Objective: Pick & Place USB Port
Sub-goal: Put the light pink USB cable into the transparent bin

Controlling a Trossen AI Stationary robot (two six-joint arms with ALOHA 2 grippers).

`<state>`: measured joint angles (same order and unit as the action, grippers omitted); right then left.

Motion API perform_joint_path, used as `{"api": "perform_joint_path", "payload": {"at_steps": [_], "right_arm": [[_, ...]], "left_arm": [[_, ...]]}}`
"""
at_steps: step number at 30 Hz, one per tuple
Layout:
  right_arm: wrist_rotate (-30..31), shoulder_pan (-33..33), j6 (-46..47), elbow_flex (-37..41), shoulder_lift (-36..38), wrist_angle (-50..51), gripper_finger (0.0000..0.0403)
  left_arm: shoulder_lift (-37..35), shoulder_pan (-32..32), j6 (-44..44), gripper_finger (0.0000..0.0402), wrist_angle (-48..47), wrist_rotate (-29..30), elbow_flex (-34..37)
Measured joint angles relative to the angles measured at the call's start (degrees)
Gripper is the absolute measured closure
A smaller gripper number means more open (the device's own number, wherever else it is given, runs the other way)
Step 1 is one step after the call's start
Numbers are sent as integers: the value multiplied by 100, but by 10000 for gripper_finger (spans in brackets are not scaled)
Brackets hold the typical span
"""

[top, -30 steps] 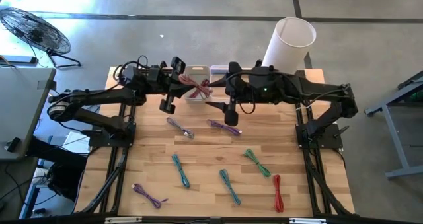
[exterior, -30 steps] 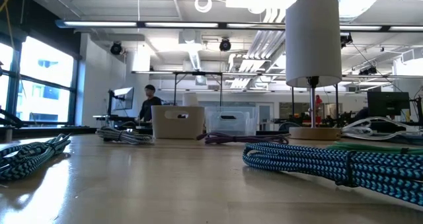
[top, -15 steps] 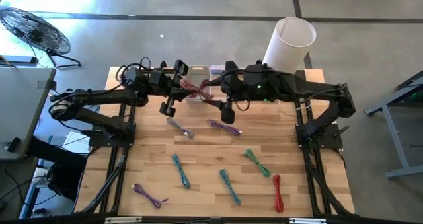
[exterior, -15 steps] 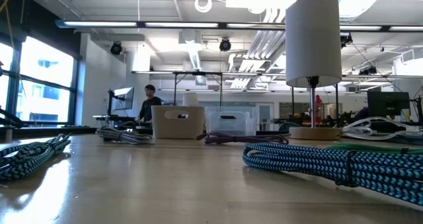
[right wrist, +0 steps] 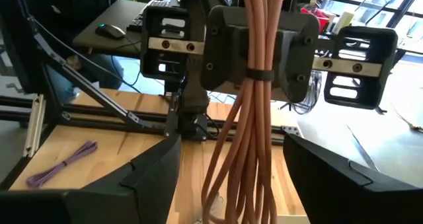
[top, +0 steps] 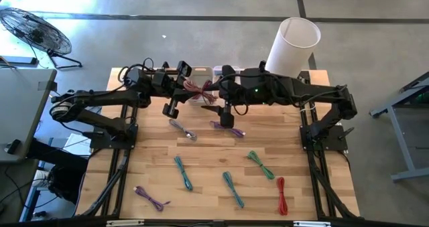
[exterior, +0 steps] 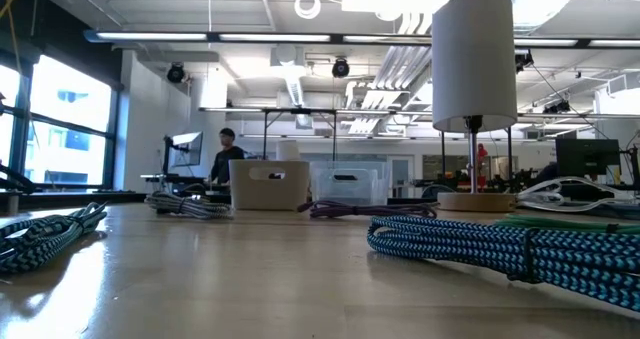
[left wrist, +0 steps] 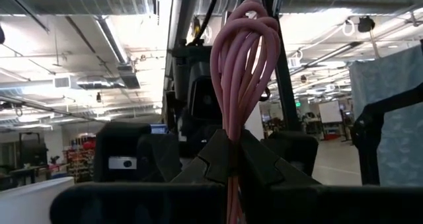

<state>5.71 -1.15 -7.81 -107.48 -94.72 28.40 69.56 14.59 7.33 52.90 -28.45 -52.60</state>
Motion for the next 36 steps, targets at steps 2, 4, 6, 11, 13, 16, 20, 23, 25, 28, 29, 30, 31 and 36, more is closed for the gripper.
{"api": "perform_joint_path", "payload": {"at_steps": [2, 4, 6, 11, 13, 16, 20, 23, 25, 28, 29, 30, 31, 36], "right_arm": [[-1, 0, -6, 0, 0, 4, 143], [1, 0, -15, 0, 0, -9, 144], [3, 0, -17, 0, 0, -20, 144], [19, 0, -29, 0, 32, -6, 144], [76, 2, -26, 0, 75, -16, 146], [187, 4, -26, -4, 95, -24, 163], [203, 4, -94, -4, 96, -3, 220], [174, 4, -169, -4, 96, 0, 290], [179, 4, -293, -4, 96, 5, 348], [211, 3, -449, -4, 98, 89, 385], [264, 2, -429, -4, 98, 95, 383], [291, 2, -413, -4, 98, 116, 384], [285, 2, -400, -4, 98, 153, 389], [315, 2, -378, -4, 98, 215, 393]], "left_arm": [[0, 0, 0, 394, -30, 1, 0], [0, 0, 0, 394, -45, -2, 0], [0, 0, -1, 394, -41, -3, 0], [0, 0, 0, 394, -50, -7, 0], [0, 0, 0, 394, -56, -56, 0], [0, 0, 0, 394, -95, -63, 0], [0, 0, -2, 394, -185, -50, 0], [0, 2, -11, 391, -266, 31, 0], [0, 2, -96, 393, -282, 22, 0], [-2, 0, -152, 394, -341, -17, 0], [-2, 2, -153, 394, -343, -43, 0], [-1, 2, -153, 391, -353, -43, 0], [-2, 2, -160, 386, -362, -37, 0], [0, 2, -279, 352, -354, 29, 2]]}}
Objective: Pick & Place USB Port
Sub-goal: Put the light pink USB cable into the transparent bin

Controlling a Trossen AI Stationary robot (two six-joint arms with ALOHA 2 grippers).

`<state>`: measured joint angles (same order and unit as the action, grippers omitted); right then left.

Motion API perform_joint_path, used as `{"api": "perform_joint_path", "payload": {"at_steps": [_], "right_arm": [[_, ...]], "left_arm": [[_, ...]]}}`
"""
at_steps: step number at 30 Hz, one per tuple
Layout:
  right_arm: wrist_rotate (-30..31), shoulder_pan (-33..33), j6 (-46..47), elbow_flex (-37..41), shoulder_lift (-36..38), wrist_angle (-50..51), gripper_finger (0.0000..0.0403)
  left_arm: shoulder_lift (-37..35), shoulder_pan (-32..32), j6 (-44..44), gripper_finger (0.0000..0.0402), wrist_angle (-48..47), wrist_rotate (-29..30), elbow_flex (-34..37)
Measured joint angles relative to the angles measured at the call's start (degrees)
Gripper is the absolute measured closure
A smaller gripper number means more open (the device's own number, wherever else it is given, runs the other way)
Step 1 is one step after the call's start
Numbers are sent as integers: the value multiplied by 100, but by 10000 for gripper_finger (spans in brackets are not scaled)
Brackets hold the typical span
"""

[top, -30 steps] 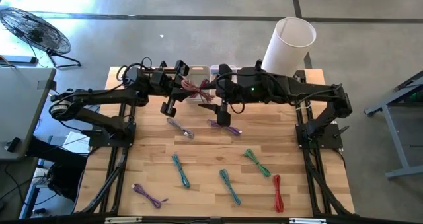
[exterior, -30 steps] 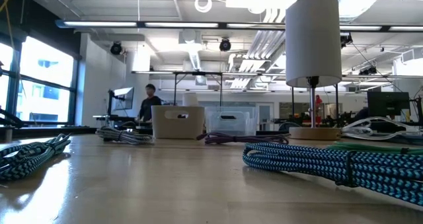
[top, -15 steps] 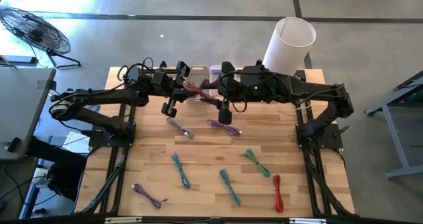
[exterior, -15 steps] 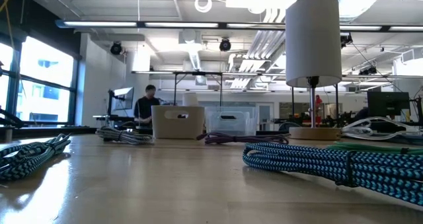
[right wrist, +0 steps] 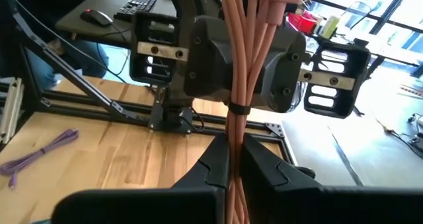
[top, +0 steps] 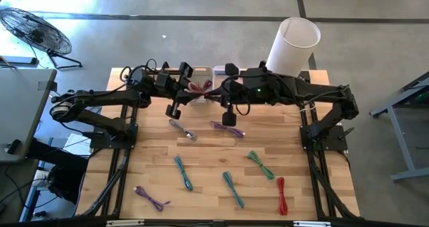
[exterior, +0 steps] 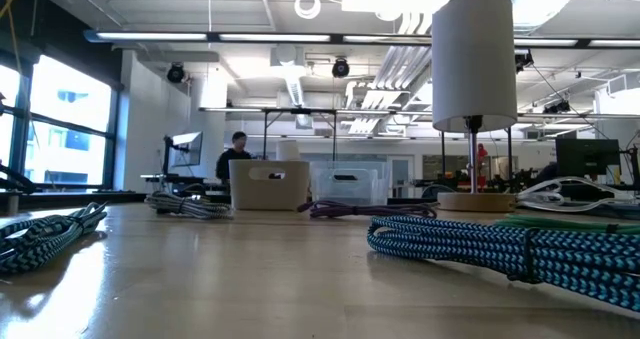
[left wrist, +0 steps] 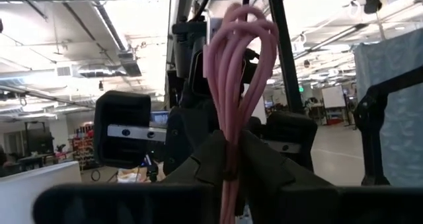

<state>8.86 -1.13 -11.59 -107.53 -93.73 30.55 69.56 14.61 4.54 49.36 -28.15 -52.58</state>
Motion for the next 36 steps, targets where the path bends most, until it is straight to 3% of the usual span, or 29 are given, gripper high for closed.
{"api": "perform_joint_path", "payload": {"at_steps": [10, 17, 21, 28, 36], "right_arm": [[693, -205, -109, 0, 239, 394, 393], [2183, -793, -80, 0, 778, 974, 393], [2932, -1097, 732, 0, 1028, 1627, 393], [2988, -1244, 2870, -2, 814, 2578, 393], [2336, -714, 3680, 0, 41, 2897, 393]], "left_arm": [[-7, 12, 404, 282, 40, 22, 0], [-13, 510, 1161, 243, 46, -491, 0], [-186, 834, 1225, 239, 61, -873, 0], [-861, 1375, -160, 239, -358, -998, 0], [-1857, 1889, -1338, 239, -2180, -980, -2]]}}
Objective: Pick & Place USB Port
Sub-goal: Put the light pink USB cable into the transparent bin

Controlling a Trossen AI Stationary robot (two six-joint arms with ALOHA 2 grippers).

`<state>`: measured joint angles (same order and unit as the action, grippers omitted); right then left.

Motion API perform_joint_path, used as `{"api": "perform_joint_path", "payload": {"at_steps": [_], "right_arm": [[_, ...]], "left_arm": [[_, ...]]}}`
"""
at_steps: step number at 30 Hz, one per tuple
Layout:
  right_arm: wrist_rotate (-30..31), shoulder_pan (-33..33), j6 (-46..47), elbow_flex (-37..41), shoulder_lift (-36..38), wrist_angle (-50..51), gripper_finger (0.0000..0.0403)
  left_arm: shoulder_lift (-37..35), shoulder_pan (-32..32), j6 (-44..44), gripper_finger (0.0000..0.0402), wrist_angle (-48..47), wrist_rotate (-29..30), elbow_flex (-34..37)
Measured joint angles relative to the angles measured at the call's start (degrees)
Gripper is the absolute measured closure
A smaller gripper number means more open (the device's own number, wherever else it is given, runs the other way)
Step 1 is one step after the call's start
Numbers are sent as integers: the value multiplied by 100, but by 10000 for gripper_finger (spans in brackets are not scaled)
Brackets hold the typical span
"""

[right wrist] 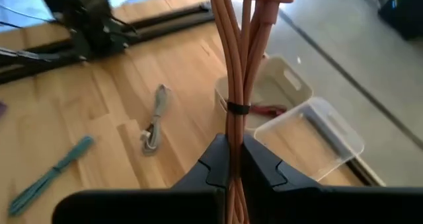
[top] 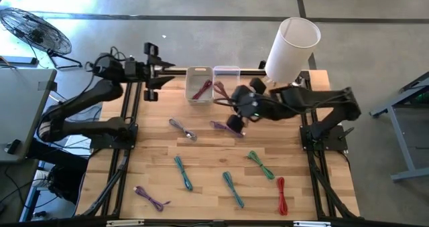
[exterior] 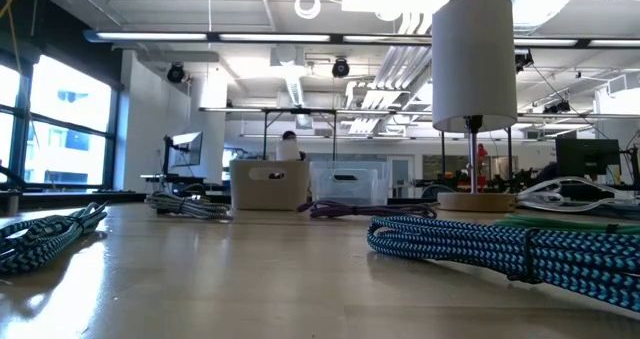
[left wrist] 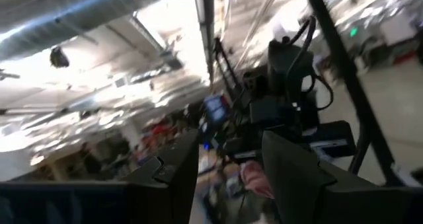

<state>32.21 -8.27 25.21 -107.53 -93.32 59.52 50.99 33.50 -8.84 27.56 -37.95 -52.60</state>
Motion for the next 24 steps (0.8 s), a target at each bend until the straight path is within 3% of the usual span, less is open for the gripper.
{"api": "perform_joint_path", "payload": {"at_steps": [10, 17, 24], "right_arm": [[-1100, 952, 188, 1, -493, -520, 394], [-1185, 1437, 555, 29, -607, -731, 394], [-1523, 1706, 780, 625, -695, -1824, 394]], "left_arm": [[-1265, 537, -798, 239, -2073, 11, 0], [-1706, 845, -1078, 239, -2956, 4, 0], [-1869, 850, -1238, 239, -3503, -10, 0]]}}
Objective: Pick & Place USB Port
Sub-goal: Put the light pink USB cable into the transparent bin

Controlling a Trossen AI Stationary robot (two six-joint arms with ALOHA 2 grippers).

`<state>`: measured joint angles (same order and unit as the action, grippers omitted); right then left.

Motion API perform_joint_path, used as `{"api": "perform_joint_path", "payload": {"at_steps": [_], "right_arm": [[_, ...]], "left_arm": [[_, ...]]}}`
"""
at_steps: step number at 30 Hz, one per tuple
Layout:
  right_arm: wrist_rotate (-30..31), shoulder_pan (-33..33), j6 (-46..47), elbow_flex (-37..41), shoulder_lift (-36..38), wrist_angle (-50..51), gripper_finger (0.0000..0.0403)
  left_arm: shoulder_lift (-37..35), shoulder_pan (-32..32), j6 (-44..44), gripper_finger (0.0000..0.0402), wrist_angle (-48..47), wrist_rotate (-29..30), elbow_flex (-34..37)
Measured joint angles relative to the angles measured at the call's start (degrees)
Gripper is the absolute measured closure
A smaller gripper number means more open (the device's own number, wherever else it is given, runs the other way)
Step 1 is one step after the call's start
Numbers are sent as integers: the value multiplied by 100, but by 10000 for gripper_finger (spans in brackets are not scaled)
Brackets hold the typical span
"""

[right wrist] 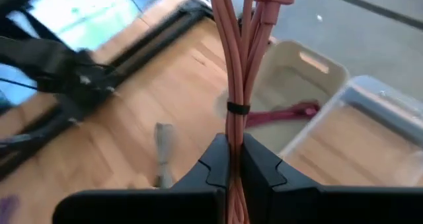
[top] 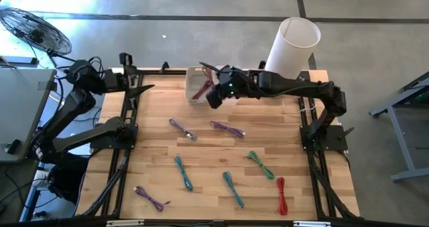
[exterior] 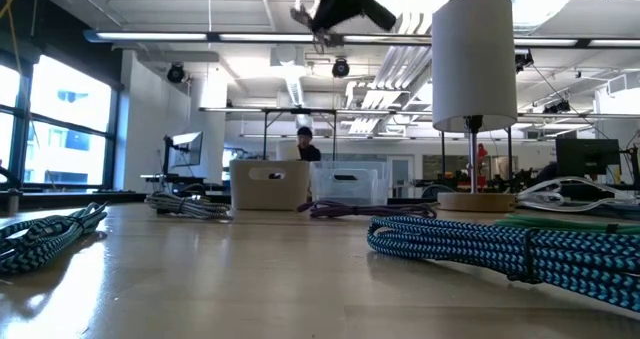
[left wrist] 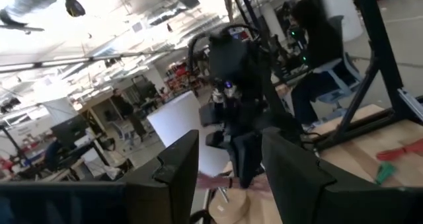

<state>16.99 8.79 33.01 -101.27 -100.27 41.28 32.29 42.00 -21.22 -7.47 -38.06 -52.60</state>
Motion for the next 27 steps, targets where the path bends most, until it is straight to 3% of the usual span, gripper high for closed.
{"api": "perform_joint_path", "payload": {"at_steps": [16, 27], "right_arm": [[1557, 123, 654, 1717, -13, -1429, 395], [1295, 640, 698, 1961, -12, -1648, 395]], "left_arm": [[-4, 0, 3, 239, -362, -42, 0], [-2, 0, 3, 239, -1075, -244, 0]]}}
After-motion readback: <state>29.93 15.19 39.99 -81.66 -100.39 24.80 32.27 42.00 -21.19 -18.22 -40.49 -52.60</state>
